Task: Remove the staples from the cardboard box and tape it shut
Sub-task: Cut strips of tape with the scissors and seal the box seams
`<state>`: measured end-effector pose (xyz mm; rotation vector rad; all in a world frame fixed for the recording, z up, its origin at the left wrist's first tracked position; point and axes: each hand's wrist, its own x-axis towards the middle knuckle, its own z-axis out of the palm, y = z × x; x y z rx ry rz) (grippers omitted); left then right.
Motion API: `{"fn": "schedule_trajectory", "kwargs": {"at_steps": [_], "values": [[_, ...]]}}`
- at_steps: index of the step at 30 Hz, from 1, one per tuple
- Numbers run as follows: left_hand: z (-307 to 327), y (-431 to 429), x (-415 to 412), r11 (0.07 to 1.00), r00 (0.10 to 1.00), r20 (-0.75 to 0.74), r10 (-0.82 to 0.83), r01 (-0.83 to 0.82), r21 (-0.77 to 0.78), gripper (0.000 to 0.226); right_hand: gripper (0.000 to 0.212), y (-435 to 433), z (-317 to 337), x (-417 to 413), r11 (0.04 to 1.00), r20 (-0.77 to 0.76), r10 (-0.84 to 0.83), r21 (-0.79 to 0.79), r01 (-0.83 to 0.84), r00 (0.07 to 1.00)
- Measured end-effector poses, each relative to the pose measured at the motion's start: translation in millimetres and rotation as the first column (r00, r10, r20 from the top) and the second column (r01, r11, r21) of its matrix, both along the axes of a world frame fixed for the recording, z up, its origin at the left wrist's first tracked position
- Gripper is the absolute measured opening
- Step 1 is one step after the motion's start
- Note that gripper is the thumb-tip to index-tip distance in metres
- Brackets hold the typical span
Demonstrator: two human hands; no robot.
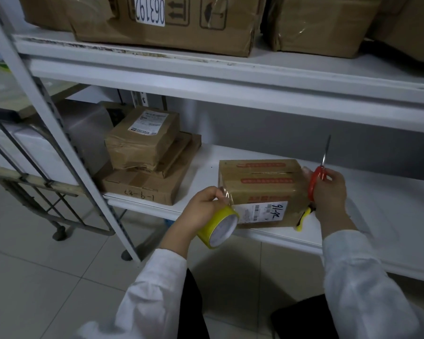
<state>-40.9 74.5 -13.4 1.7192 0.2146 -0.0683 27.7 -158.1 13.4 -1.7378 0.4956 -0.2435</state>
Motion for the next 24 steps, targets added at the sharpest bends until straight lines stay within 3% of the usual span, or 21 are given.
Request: {"fn": "schedule_trajectory", "kwargs": {"at_steps": [5, 12, 16, 20, 24], "values": [[-6, 5, 0, 0.993, 0.999, 0.028, -0.037, 0.034, 0.11, 0.034, 0.058, -2, -10, 5, 1.0, -0.029, 0.011, -0.01, -0.012, 1.0], [-16, 5, -8, 0.981, 0.994, 0.107, -0.006, -0.015, 0.195, 0.03, 0.059, -10, -19, 9, 0.99, -0.084, 0.004, 0.139, 0.008, 0.996], [-20, 3, -6, 0.988, 0.984, 0.178, -0.03, 0.002, 0.152, 0.029, 0.057, -10, -16, 5, 0.959, 0.005, 0.029, 0.282, -0.029, 1.0], [-22, 5, -3, 0.966, 0.981, 0.192, -0.017, -0.033, 0.256, 0.026, 0.043, -5, -13, -4, 0.943, 0.107, 0.067, 0.317, -0.098, 0.992], [-32, 5, -9, 0.954, 0.982, 0.189, -0.015, -0.043, 0.297, 0.028, 0.039, 1, -12, -9, 0.935, 0.146, -0.068, 0.354, 0.012, 0.987]]}}
